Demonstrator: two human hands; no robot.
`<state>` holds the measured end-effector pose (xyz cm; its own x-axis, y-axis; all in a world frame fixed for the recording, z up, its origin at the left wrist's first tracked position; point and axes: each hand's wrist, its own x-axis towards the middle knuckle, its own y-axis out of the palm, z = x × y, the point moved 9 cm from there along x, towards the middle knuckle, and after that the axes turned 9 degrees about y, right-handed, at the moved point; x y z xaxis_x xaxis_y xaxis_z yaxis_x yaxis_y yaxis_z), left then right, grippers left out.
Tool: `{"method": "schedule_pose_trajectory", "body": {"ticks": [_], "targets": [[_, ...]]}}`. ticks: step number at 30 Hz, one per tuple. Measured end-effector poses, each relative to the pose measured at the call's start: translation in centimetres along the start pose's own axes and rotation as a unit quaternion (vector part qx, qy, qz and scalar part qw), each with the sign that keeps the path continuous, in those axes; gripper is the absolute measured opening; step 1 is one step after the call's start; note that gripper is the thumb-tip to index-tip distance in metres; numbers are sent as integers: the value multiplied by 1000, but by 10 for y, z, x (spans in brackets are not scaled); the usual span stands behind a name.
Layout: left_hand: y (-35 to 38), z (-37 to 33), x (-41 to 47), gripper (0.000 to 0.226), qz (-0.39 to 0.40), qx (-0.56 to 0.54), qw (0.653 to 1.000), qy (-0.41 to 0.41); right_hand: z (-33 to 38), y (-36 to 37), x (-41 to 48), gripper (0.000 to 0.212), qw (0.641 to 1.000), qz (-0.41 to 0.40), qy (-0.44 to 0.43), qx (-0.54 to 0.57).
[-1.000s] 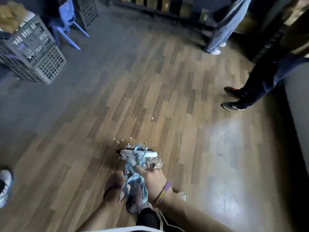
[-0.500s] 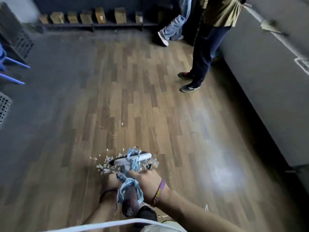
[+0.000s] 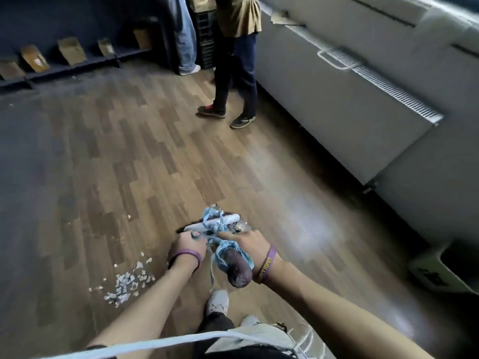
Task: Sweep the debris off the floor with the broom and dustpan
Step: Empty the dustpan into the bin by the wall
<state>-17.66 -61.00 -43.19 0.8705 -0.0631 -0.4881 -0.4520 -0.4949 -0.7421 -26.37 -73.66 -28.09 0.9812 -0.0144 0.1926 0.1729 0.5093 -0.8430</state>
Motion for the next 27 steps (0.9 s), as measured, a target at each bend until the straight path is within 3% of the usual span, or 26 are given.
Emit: {"method": "schedule_pose_trajectory", "body": {"ticks": [5,10,14,18,22,27], "targets": [[53,-98,-12,33,36,41,996,71,-71,-52,-39,16,994,-62,76,-46],[113,-196,-27,33,81,90,981,149,-153,-87,-83,35,975,-76,210,-13],[168,-268,-37,29,120,122,961,216,-208,-128,-116,48,946,-140,285,-65],[227,-337,-51,26,164,148,934,280,-260,-164,-145,25,914,-182,359,-40],[286,-403,-58,27,200,165,909,328,-305,-204,-166,31,884,-224,402,-85],[329,-489,-101,27,226,187,860,417,-356,-249,-198,21,842,-257,458,-127]]}}
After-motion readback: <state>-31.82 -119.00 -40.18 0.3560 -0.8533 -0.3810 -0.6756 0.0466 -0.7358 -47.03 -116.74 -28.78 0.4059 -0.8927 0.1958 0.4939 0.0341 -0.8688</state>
